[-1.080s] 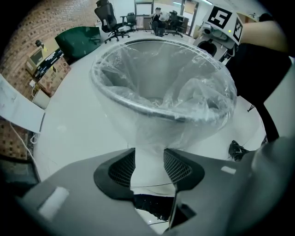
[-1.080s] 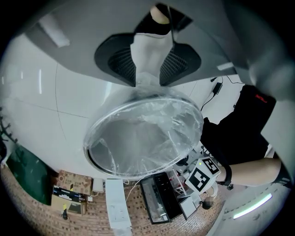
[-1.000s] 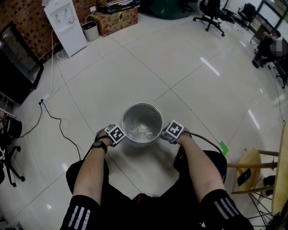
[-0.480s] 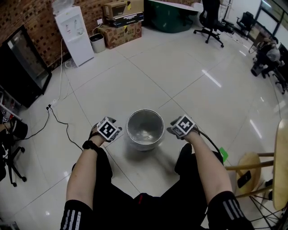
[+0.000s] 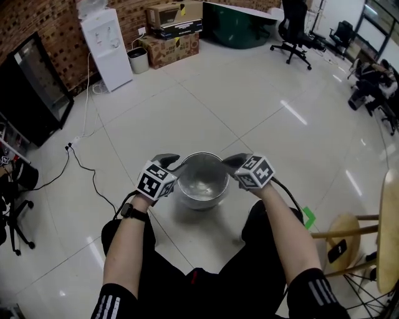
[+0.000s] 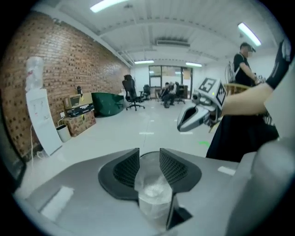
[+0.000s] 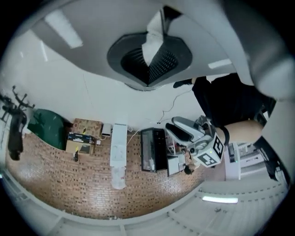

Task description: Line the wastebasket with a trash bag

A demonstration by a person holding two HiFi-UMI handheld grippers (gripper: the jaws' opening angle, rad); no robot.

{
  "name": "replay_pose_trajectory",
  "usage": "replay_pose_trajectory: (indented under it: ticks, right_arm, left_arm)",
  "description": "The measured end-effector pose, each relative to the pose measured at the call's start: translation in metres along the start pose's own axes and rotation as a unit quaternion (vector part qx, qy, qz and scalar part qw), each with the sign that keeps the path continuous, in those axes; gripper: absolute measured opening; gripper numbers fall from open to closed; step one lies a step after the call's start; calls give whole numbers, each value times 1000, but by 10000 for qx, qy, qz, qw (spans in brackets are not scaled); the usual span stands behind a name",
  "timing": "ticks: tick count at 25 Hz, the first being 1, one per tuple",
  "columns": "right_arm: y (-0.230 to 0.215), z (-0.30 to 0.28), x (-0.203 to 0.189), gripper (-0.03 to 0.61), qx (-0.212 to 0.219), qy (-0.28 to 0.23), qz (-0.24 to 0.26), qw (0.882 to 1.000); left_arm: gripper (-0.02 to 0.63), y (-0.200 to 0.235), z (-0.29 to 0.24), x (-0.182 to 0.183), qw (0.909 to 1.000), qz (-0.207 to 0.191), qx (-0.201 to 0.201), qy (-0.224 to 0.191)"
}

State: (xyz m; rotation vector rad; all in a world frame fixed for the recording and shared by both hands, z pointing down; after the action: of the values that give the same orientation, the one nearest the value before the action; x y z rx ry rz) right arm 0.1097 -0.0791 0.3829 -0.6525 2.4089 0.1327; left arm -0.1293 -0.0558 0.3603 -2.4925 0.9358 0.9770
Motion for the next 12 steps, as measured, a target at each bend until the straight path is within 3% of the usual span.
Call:
replay_pose_trajectory:
  ticks: [2,5,12]
  right_arm:
    - [1,0,0,6,334,-401,-367,9980]
    - [-1,-6,6,6,748,-820,-775,9908]
    - [7,-16,27,6,522,-630,-43,9966]
  left_arm:
    - [128,-3,4,7,9992,116,-191,-330]
    - [112,2,-4,11,9982,121,-424,-395]
    - [112,2,-15,29,9970,-252,-647,-329]
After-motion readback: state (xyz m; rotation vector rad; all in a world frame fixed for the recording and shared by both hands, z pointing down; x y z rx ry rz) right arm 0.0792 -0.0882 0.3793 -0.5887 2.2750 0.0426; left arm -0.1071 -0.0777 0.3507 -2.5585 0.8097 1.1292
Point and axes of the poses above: the fingertips, and each gripper's own axes: z backward along the fingers, y to its left, x out of its top, the point moved 9 cm from there along z, backward along the fingers, and after that the axes turned 13 degrees about y, right-handed, at the moved point
